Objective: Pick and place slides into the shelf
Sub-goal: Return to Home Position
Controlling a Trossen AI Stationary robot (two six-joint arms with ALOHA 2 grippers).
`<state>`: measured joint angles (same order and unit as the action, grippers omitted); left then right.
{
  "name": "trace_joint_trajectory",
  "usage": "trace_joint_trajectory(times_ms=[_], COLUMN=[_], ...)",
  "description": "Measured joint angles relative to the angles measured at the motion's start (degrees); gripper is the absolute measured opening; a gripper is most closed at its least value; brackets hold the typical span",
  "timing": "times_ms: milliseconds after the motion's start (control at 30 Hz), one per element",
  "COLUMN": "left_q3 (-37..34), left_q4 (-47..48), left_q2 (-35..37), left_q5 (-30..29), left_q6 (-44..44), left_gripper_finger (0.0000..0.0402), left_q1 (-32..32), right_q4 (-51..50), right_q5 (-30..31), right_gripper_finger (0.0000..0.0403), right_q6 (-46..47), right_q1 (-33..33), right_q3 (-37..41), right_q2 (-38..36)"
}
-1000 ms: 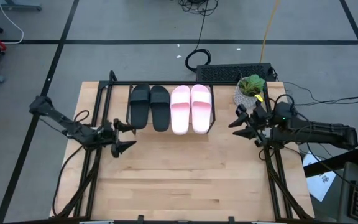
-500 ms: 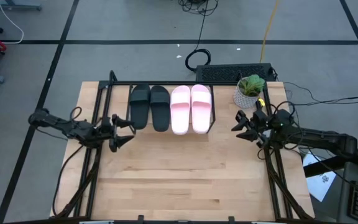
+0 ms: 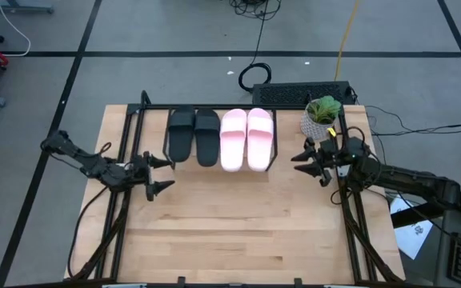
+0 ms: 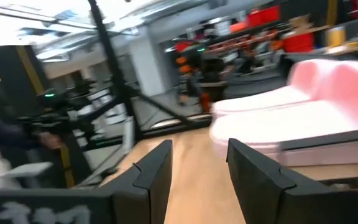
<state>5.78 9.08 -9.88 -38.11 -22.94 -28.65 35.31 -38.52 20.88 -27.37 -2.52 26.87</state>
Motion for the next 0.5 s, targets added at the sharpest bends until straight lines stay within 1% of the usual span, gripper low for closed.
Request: trace_joint_trajectory(times_ms=[33, 100, 167, 200, 233, 267, 367, 400, 500], left_q3=[0.00, 0.04, 0.33, 0.54, 0.61, 0.56, 0.39, 0.41, 0.42], left_q4=[-1.15, -7.84, -16.24, -17.60, -15.94, -12.38, -0.82, 2.16, 8.38], left_q2=[-0.22, -0.30, -0.16, -0.16, -0.11, -0.18, -0.27, -0.23, -0.27], left_q5=[-0.85, -0.76, 3.25, 5.13, 5.45, 5.22, 4.33, 4.27, 1.71], left_q6=[-0.51, 0.45, 8.14, 11.36, 11.79, 9.53, -3.66, -6.88, -10.39], left_gripper_finger=[0.0395, 0.0395, 0.0395, 0.0395, 0.0395, 0.0395, 0.0395, 0.0395, 0.0395], left_q1=[-0.09, -0.56, -1.72, -2.47, -3.26, -3.91, -5.69, -6.26, -7.54], right_q4=[-0.11, -0.49, -0.46, -0.41, -0.31, -0.01, 0.04, -0.02, -0.06], right_q5=[1.27, 2.64, 2.45, 2.47, 2.45, 2.47, 2.47, 2.47, 2.60], right_gripper_finger=[0.0144, 0.0144, 0.0144, 0.0144, 0.0144, 0.0144, 0.0144, 0.0144, 0.0144], right_q6=[-0.43, 0.10, 1.30, 1.63, 1.80, 1.88, 1.90, 1.91, 1.97], right_q1=[-0.33, -0.95, -1.38, -1.49, -1.49, -1.49, -1.49, -1.49, -1.49], right_q3=[0.02, 0.02, 0.06, 0.06, 0.06, 0.06, 0.08, 0.10, 0.12], right_q2=[0.01, 0.09, 0.11, 0.07, 0.07, 0.07, 0.07, 0.07, 0.11])
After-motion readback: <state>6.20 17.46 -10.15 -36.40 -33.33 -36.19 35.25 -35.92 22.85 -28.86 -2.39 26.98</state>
